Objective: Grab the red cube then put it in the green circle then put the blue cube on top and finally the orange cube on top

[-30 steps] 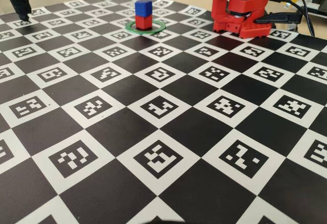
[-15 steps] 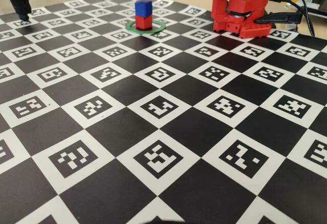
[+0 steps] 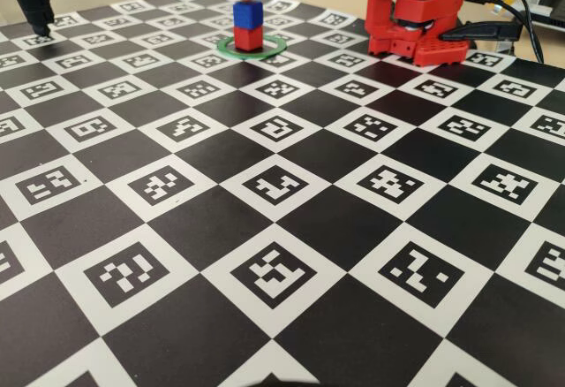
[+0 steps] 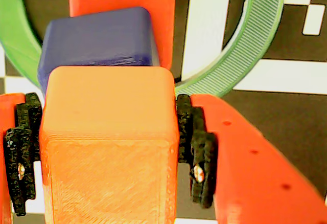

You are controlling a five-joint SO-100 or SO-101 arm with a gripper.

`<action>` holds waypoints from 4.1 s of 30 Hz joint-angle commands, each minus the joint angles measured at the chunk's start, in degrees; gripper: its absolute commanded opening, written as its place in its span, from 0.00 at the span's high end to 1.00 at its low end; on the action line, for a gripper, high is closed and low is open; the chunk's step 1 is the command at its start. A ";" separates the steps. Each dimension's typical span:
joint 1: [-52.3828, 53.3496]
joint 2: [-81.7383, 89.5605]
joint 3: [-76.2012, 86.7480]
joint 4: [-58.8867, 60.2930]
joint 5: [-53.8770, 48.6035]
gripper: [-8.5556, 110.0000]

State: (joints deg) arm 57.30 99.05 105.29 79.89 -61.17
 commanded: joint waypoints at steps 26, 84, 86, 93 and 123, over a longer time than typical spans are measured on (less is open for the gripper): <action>0.70 1.14 1.32 -2.72 0.00 0.83; -3.60 2.81 -24.17 20.65 11.78 0.68; -5.54 2.81 -24.70 21.45 13.45 0.71; -14.50 1.23 -25.84 21.45 26.54 0.84; -41.57 41.22 29.36 -25.58 14.94 0.98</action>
State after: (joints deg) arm 17.14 132.98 132.63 57.66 -40.43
